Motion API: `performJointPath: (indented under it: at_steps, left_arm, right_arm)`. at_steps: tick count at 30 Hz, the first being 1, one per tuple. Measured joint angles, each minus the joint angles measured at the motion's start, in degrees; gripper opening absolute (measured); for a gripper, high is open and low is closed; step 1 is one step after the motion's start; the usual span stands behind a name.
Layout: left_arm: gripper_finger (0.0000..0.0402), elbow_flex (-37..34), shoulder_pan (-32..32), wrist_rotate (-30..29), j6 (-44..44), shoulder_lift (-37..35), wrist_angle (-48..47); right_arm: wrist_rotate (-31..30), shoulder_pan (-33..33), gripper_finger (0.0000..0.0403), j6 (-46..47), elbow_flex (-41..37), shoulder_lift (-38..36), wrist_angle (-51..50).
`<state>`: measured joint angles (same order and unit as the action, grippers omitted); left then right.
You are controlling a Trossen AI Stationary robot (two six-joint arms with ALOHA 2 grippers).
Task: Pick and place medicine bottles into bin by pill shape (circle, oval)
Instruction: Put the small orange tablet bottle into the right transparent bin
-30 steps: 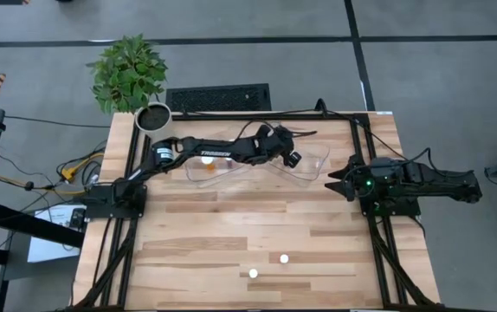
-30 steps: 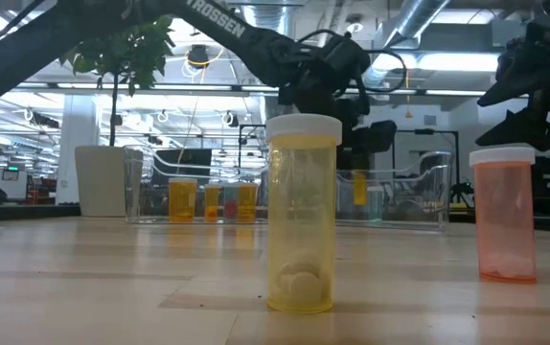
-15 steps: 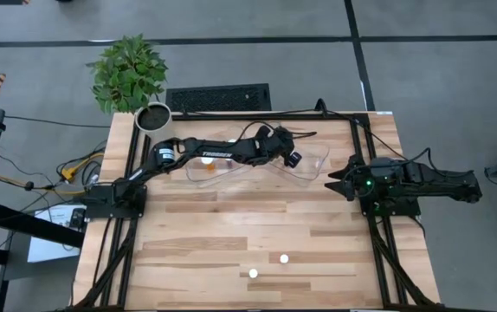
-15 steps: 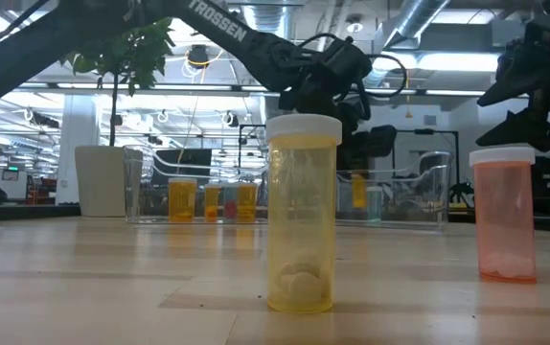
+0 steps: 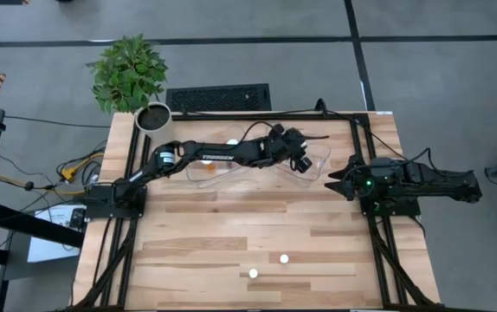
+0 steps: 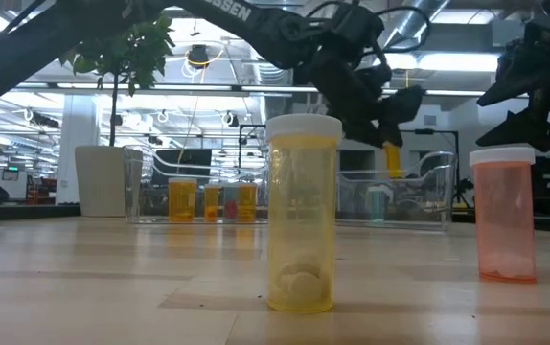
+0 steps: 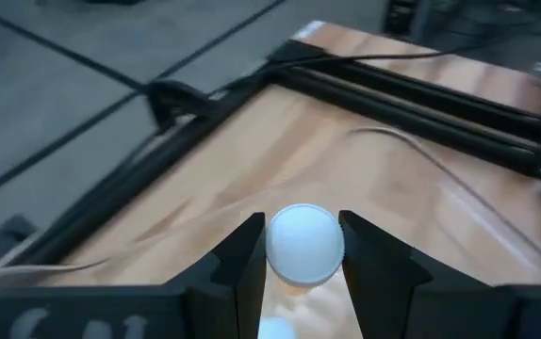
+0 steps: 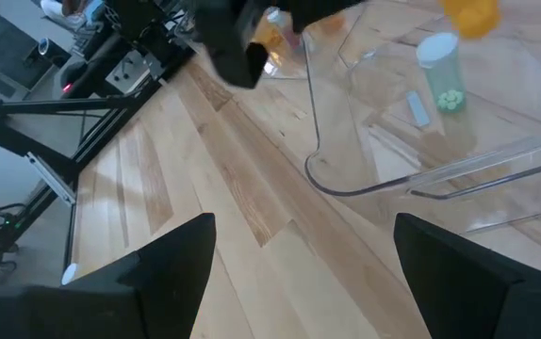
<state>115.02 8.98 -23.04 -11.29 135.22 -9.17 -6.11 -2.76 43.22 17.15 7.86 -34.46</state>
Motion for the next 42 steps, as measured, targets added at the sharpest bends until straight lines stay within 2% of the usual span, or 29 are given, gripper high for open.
performJointPath:
  at_steps: [5, 11, 23, 33, 42]
  left_arm:
    - [0.0112, 0.0, -0.8, 7.6, 2.1, 1.2, 0.7]
    - [0.0112, 0.5, -2.5, 9.0, 7.6, 2.0, 2.5]
    - [0.0112, 0.6, -2.4, 9.5, 5.3, 5.5, -0.2]
    - [0.0114, 0.7, -2.1, 10.7, 6.6, 5.6, -1.1]
    - [0.0117, 1.1, -0.8, 9.2, 3.4, 4.6, -6.4]
  right_arm:
    - [0.0, 0.0, 0.0333, 0.0, 0.0, 0.0, -0.1]
    - [0.0, 0.0, 0.0333, -0.1, 0.0, 0.0, -1.3]
    - [0.0, 0.0, 0.0333, -0.2, 0.0, 0.0, -1.1]
    - [0.0, 0.0, 0.0333, -0.2, 0.0, 0.0, -1.2]
    - [0.0, 0.0, 0.0333, -0.2, 0.0, 0.0, -1.2]
